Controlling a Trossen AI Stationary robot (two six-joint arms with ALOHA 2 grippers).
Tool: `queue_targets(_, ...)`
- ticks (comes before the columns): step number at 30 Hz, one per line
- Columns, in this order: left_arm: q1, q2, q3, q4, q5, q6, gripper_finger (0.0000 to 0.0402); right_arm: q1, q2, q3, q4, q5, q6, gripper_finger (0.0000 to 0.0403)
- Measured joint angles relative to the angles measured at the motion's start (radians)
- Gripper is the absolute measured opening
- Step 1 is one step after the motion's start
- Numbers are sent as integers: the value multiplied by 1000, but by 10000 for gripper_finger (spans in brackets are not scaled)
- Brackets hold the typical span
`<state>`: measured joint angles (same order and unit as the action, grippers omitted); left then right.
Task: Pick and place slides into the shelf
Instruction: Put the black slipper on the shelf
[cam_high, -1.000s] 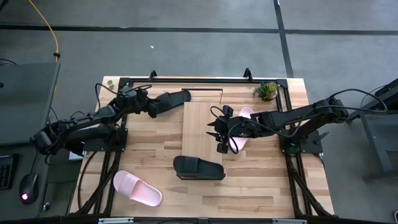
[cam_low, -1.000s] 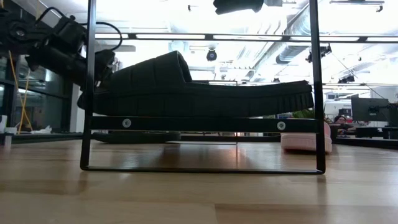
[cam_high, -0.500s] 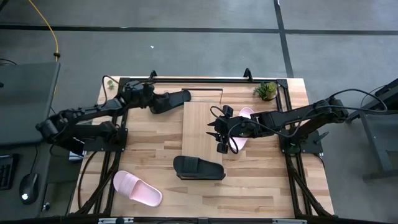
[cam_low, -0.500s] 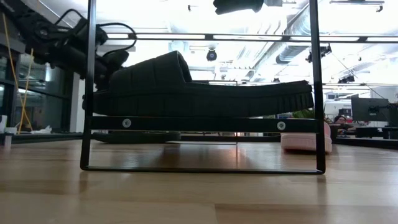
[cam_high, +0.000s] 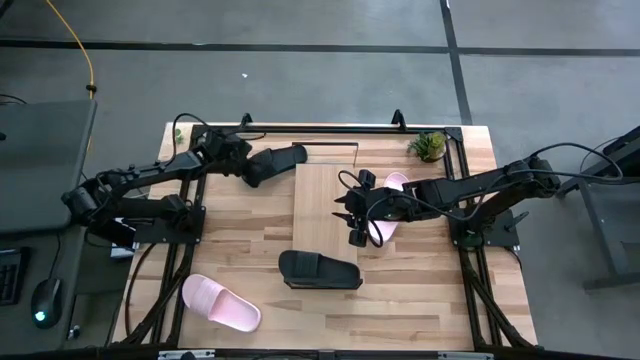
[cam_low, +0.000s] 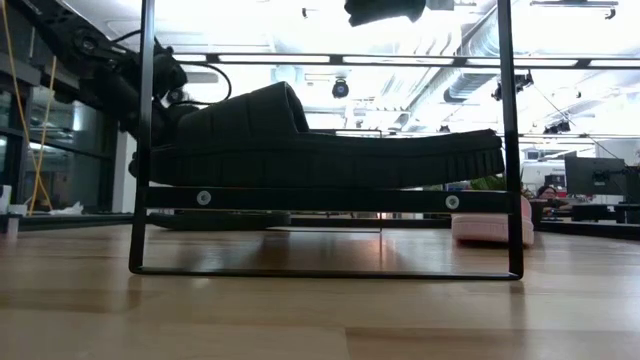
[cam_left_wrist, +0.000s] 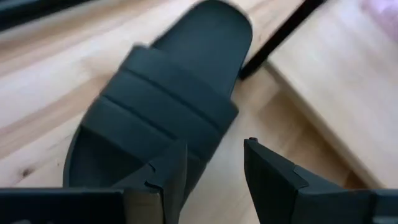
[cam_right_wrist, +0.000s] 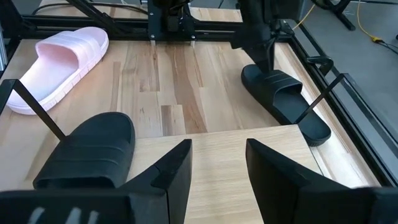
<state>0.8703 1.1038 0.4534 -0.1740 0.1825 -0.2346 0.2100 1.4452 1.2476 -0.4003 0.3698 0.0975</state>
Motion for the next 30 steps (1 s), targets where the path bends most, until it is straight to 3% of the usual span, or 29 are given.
queue_targets(10, 0, -25, 0, -103, -54, 134, 145, 0, 0, 0, -2, 0, 0, 142)
queue_targets(18, 0, -52, 0, -134, -60, 74, 145, 0, 0, 0, -2, 0, 0, 142)
queue_targets(30, 0, 46, 0, -57, -60, 37, 145, 0, 0, 0, 1, 0, 0, 142)
